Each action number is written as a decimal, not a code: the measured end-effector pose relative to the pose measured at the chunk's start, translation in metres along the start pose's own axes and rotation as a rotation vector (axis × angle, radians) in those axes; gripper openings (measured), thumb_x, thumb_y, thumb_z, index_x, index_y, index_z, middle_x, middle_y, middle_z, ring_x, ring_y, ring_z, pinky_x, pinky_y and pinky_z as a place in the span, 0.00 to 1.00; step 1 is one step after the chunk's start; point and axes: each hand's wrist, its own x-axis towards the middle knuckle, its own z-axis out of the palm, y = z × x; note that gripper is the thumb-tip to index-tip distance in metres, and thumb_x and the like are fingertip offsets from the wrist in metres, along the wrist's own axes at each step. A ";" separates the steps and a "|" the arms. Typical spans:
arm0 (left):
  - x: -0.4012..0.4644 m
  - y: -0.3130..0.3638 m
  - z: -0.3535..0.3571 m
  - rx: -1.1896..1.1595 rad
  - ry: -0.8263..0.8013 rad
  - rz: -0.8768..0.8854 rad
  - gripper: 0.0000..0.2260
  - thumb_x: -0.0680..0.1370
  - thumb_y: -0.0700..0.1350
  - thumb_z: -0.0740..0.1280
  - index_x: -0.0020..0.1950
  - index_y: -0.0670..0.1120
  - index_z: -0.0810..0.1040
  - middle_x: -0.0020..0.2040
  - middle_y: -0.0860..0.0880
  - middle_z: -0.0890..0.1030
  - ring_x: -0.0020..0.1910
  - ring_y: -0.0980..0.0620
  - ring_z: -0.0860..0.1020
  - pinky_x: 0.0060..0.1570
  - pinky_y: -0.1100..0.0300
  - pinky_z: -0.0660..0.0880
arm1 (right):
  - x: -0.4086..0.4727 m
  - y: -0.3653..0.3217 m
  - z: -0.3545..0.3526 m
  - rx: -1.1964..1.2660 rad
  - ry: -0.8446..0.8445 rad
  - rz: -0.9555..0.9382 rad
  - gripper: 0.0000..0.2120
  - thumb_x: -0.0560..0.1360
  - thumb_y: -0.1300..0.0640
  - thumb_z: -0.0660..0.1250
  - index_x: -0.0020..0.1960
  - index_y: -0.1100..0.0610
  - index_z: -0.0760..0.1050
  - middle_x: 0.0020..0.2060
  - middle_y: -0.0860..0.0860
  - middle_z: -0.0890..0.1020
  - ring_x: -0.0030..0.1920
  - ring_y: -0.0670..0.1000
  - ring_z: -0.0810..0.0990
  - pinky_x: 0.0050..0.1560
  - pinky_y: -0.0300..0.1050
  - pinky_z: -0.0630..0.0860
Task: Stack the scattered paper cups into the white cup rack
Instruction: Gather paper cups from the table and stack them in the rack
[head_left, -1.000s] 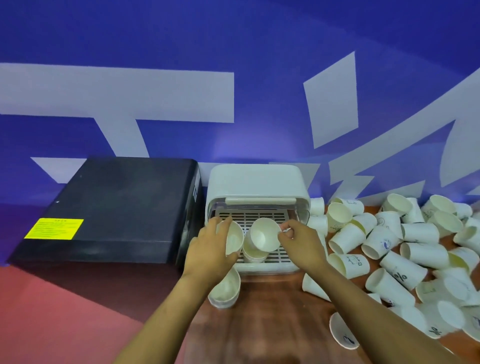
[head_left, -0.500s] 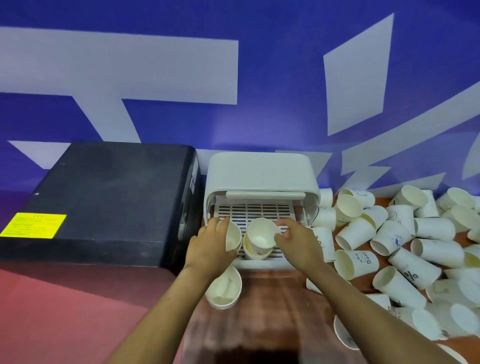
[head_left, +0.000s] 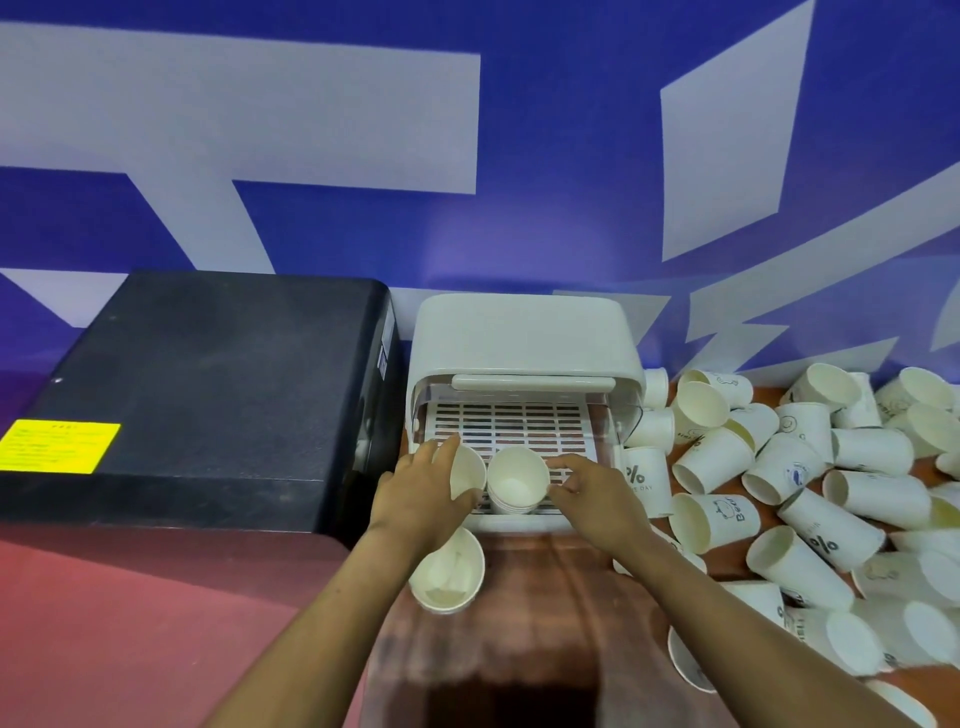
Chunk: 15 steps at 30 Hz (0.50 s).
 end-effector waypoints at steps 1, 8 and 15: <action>0.000 0.000 -0.001 -0.005 0.002 0.003 0.33 0.78 0.60 0.59 0.78 0.52 0.50 0.77 0.51 0.58 0.73 0.46 0.62 0.67 0.46 0.65 | 0.000 0.001 -0.001 0.004 -0.002 0.002 0.17 0.74 0.52 0.66 0.62 0.46 0.74 0.40 0.47 0.82 0.47 0.49 0.79 0.49 0.45 0.76; -0.026 0.016 -0.014 -0.092 0.163 0.169 0.28 0.78 0.54 0.61 0.76 0.53 0.57 0.74 0.54 0.63 0.71 0.49 0.63 0.67 0.52 0.63 | -0.021 0.015 -0.014 0.005 0.031 -0.016 0.11 0.75 0.55 0.65 0.57 0.48 0.76 0.37 0.42 0.76 0.46 0.48 0.78 0.47 0.41 0.71; -0.067 0.053 -0.005 -0.138 0.279 0.461 0.21 0.76 0.49 0.63 0.69 0.52 0.69 0.66 0.53 0.72 0.63 0.50 0.70 0.62 0.54 0.68 | -0.068 0.055 -0.045 -0.003 0.123 0.070 0.07 0.76 0.55 0.65 0.53 0.50 0.78 0.42 0.45 0.78 0.46 0.47 0.77 0.45 0.42 0.71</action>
